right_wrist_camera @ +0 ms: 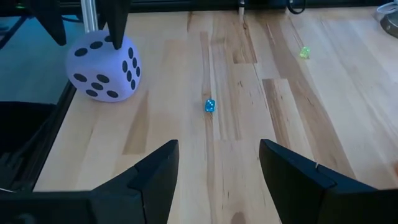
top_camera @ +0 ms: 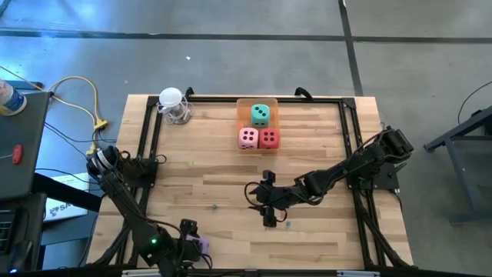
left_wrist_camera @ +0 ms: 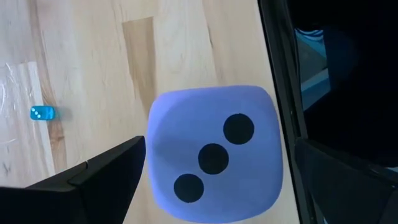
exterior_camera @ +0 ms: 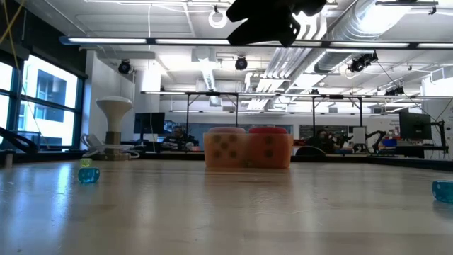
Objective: Pick & Place Dice
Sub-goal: Put the purple die into the orange bin
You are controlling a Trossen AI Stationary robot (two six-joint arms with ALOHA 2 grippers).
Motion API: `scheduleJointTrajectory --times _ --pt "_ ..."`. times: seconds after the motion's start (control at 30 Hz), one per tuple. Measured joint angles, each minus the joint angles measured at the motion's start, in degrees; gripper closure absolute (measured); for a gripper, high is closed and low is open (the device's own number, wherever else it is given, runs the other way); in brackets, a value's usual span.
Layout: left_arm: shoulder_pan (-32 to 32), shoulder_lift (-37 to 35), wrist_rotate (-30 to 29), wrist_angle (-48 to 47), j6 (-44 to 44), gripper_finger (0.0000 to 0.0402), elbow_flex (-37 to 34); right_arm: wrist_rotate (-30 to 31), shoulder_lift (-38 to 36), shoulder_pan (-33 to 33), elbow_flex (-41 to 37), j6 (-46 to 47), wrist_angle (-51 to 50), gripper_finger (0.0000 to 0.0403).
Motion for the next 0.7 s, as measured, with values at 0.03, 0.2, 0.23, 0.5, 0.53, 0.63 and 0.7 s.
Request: scheduleJointTrajectory --times 0.03,0.2,0.23,0.5,0.53,0.63,0.7 --pt "-0.02 0.0 -0.12 -0.05 0.0 0.0004 0.0 0.0 0.0 0.0 0.0 -0.01 0.14 0.0188" --pt "0.43 0.0 -0.13 -1.07 -0.19 0.0004 0.0 0.0 0.0 0.0 0.0 -0.02 0.39 0.0188" --pt "0.46 0.0 -0.14 -1.59 -0.7 0.0004 0.0 0.0 0.0 0.0 0.0 -0.03 0.39 0.0188" --pt "0.48 -0.01 -0.87 -3.01 -2.59 0.0004 0.0 0.0 0.0 0.0 0.0 -0.03 0.41 0.0188" --pt "0.48 0.0 -0.81 -3.01 -2.81 0.0004 0.0 0.0 0.0 0.0 0.0 -0.03 0.43 0.0188" --pt "0.48 -0.02 -0.75 -3.24 -3.99 0.0004 -0.01 0.0 0.0 0.0 0.0 -0.03 0.44 0.0188" --pt "0.48 -0.06 -0.73 -3.15 -4.75 0.0004 -0.38 0.0 0.0 0.0 0.0 -0.03 0.46 0.0188"
